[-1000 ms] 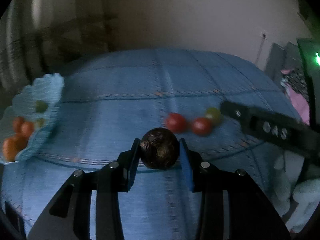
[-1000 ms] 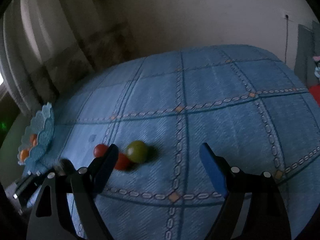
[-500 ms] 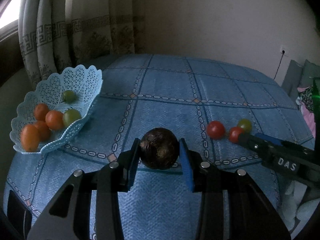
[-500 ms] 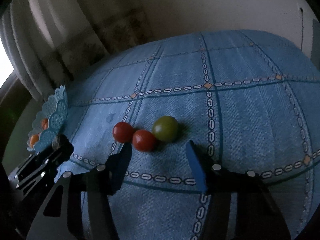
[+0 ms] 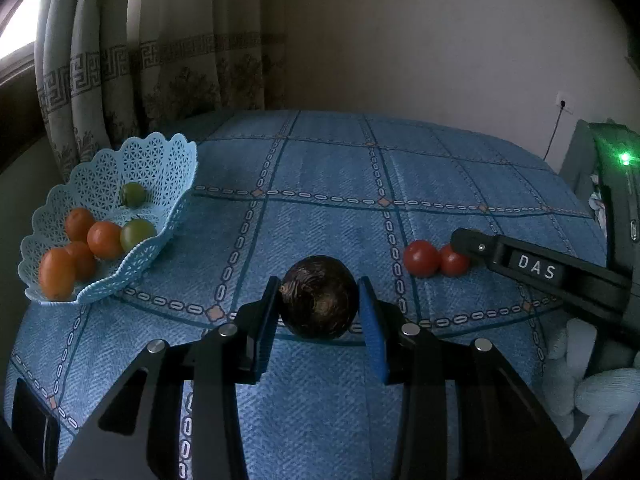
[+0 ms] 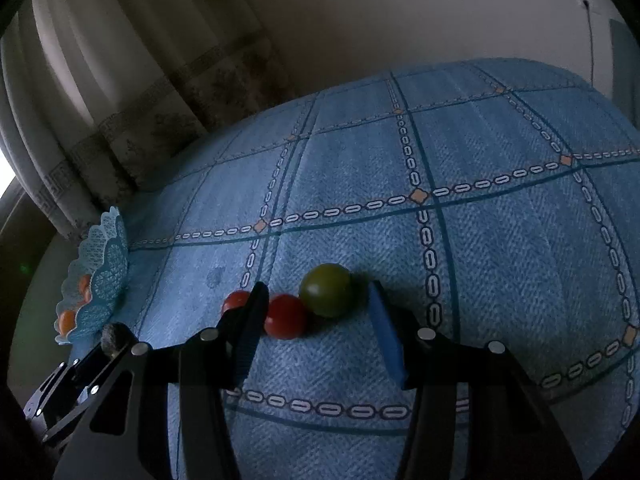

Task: Organize fruits
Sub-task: 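Grasp a green tomato with the right tool while the left tool holds the dark fruit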

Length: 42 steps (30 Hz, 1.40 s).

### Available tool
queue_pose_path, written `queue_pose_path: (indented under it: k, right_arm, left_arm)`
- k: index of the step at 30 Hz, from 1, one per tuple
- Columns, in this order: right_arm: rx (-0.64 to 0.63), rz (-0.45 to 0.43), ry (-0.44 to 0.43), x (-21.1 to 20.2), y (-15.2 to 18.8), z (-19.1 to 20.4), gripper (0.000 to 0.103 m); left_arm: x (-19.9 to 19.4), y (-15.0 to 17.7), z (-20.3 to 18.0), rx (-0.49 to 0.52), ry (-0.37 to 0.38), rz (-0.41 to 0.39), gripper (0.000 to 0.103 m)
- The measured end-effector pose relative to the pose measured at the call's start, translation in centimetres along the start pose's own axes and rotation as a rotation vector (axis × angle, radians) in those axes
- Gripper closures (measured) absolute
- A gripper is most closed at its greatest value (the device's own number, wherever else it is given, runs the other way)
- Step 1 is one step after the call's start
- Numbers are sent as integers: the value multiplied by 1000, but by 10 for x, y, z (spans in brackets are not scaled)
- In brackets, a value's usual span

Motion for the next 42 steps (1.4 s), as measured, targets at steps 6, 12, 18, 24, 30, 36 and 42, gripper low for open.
queue_pose_path:
  k: [6, 12, 18, 24, 30, 36, 42]
  right_arm:
    - [99, -2, -57, -6, -4, -21, 52]
    - [28, -72, 73, -23, -8, -21, 52]
    - [76, -86, 119, -34, -6, -42, 52]
    - [111, -121, 142, -48, -8, -57, 52]
    - [92, -107, 122, -48, -6, -55, 52]
    - [27, -91, 112, -41, -3, -38, 51]
    - [-36, -64, 132, -26, -7, -29, 51]
  left_arm:
    - [2, 2, 3, -4, -2, 8, 64]
    - [1, 2, 4, -8, -2, 6, 64]
    - [2, 1, 4, -9, 1, 4, 64]
    - [1, 1, 4, -9, 4, 2, 63]
    - [0, 0, 5, -11, 6, -1, 64]
    - [-1, 0, 6, -10, 8, -2, 63]
    - [-2, 0, 4, -5, 11, -6, 64]
Point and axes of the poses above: each gripper's, at about its wrist camera, not at the fingertips, and x roughly the way its jaws point, z to its left, y to its underside, the point moved 3 cm from there along x, roughly the way its jaws point, and after that the axes turned 6 degrees about -x, right-handed, at the moved point
